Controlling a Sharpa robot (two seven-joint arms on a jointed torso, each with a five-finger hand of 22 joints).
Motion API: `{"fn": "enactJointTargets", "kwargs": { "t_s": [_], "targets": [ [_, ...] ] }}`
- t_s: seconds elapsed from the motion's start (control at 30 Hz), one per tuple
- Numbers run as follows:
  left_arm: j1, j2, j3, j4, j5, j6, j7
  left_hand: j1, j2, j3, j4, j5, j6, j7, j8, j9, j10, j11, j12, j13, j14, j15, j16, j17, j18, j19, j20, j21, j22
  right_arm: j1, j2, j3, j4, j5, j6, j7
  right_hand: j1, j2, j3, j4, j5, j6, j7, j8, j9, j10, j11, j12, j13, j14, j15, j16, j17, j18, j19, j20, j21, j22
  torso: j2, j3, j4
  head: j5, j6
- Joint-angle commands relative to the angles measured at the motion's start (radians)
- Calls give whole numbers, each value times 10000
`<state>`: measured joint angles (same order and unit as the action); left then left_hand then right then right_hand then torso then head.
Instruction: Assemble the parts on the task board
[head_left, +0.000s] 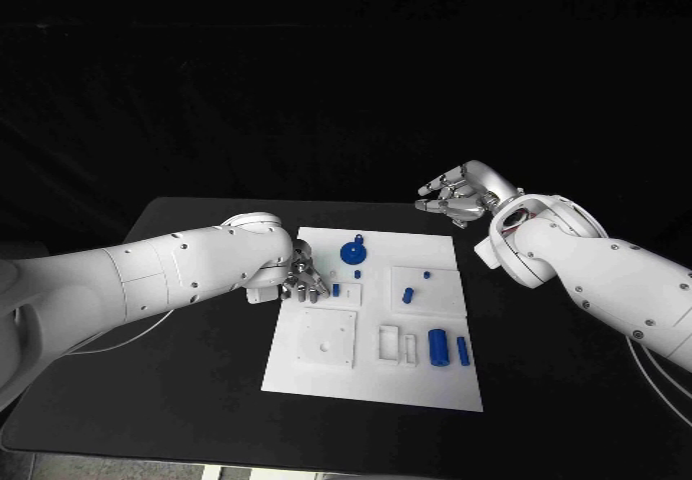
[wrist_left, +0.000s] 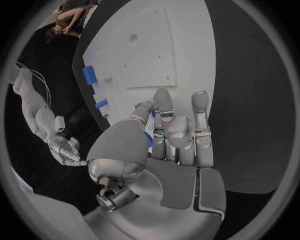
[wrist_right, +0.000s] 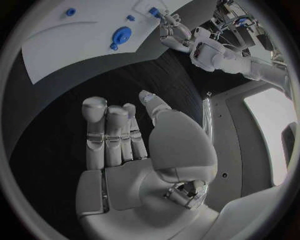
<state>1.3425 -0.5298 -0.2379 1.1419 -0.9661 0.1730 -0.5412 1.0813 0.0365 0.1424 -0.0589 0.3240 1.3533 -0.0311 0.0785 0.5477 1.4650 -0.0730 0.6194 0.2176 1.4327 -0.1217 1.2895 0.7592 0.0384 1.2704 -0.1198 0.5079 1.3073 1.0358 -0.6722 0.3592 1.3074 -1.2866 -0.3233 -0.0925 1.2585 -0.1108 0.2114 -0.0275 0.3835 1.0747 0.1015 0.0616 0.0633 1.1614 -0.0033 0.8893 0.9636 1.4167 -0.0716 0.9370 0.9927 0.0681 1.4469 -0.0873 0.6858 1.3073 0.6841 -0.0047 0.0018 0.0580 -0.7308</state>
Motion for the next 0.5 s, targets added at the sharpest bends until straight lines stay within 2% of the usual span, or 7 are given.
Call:
{"fn": "enactJointTargets", "kwargs": {
  "t_s": [0.03,0.2,0.3,0.4,0.43,0.5],
  "targets": [
    [-61,32,-30,4,60,201,-19,-37,-114,-14,73,-76,-57,3,5,0,509,-49,29,-11,5,6,-23,-21,24,52,-5,-42,178,-5,1,4,5,-15,100,62,-65,-57,-10,59,67,-75,21,2,-6,-56,5,4,-10,-44,26,-61,-9,140,17,6,-61,811,-4,-6,8,-13,-6],
    [-61,2,-29,-5,55,162,-25,-95,-224,-122,214,-187,-50,-4,10,0,509,-52,23,-17,1,-1,-34,-38,21,55,-11,-46,178,-6,-5,4,-2,-14,99,62,-65,-57,-10,59,67,-75,21,2,-6,-56,5,4,-10,-44,26,-61,-9,140,17,6,-61,811,-6,-10,9,-25,4],
    [-61,-32,-28,-6,48,129,-10,-125,-301,-209,332,-542,-33,-6,16,2,509,-53,28,-16,4,-4,-33,-37,21,56,-13,-52,176,-9,-9,4,-5,-13,98,64,-65,-57,-10,59,67,-75,21,2,-6,-56,5,4,-10,-44,26,-61,-9,140,17,6,-61,811,-4,-13,7,-33,14],
    [-62,-75,-26,7,43,108,21,-178,-480,-326,538,-1037,3,-2,25,7,510,-52,28,-15,1,-4,-36,-40,16,59,-16,-57,178,-14,-12,4,-8,-13,96,65,-65,-57,-10,59,67,-75,21,2,-6,-56,5,4,-10,-44,26,-61,-9,140,17,6,-61,811,-6,-11,11,-45,16],
    [-62,-94,-26,17,42,104,37,-202,-591,-345,643,-1348,21,-2,29,8,509,-51,29,-15,2,-2,-37,-39,13,57,-17,-60,177,-16,-13,4,-10,-13,95,65,-65,-57,-10,59,67,-75,21,2,-6,-56,5,4,-10,-44,26,-61,-9,140,17,6,-61,811,-7,-12,10,-48,15],
    [-61,-140,-25,54,42,99,64,-262,-997,-213,1005,-2209,81,6,48,19,509,-47,27,-13,-5,1,-49,-57,9,57,-21,-68,176,-22,-17,4,-11,-13,92,67,-65,-57,-10,59,67,-75,21,2,-6,-56,5,4,-10,-44,26,-61,-9,140,17,6,-61,811,-8,-13,9,-58,11]
  ]
}}
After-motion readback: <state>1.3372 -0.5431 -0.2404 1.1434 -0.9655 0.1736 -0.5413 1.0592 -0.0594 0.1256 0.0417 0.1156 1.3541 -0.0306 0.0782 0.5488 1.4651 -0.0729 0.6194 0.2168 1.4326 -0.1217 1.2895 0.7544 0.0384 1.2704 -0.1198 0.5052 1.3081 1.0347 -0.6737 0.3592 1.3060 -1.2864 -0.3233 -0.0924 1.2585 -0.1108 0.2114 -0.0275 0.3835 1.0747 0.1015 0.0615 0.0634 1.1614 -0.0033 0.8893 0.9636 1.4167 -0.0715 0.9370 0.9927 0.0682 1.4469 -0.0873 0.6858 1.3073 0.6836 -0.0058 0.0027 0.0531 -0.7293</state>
